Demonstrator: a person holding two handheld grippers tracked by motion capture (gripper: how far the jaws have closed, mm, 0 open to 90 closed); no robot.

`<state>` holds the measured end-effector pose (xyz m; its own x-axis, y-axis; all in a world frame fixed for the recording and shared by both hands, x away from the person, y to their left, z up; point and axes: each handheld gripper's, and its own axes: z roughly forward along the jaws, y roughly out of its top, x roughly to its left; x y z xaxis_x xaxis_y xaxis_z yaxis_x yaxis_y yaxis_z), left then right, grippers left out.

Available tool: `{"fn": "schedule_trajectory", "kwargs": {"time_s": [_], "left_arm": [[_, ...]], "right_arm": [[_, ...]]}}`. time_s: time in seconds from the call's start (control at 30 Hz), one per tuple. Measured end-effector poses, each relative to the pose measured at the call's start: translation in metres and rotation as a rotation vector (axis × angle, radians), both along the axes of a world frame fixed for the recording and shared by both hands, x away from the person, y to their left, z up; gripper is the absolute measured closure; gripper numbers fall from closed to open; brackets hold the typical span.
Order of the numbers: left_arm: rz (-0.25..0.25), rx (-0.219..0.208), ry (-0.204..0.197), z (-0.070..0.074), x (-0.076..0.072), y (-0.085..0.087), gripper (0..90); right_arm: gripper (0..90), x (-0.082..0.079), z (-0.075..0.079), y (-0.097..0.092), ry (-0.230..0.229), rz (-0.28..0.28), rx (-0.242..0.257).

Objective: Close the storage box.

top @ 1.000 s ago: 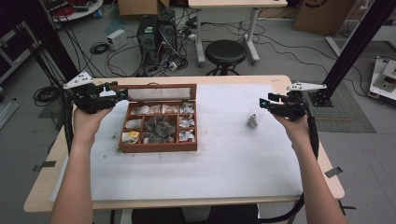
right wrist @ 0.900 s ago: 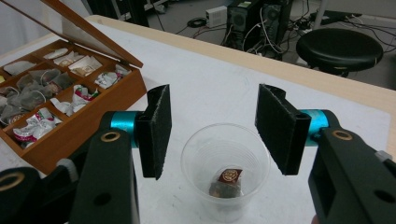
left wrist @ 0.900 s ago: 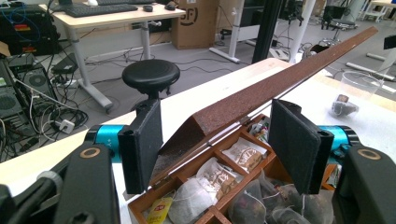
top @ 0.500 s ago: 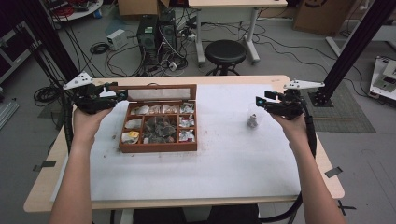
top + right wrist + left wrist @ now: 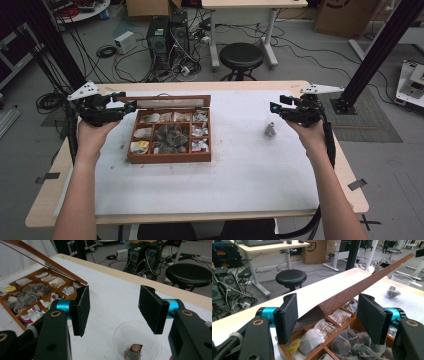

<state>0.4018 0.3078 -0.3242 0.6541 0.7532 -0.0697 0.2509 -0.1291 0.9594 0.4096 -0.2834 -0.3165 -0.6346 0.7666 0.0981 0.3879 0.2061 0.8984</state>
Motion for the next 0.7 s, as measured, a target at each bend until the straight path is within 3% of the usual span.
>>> {"fn": "schedule_trajectory", "kwargs": {"time_s": [0.7], "left_arm": [[0.004,0.059,-0.042,-0.016,-0.023,-0.003,31.5]], "right_arm": [[42.1,-0.003,-0.004,0.009,-0.001,0.018,0.027]]}}
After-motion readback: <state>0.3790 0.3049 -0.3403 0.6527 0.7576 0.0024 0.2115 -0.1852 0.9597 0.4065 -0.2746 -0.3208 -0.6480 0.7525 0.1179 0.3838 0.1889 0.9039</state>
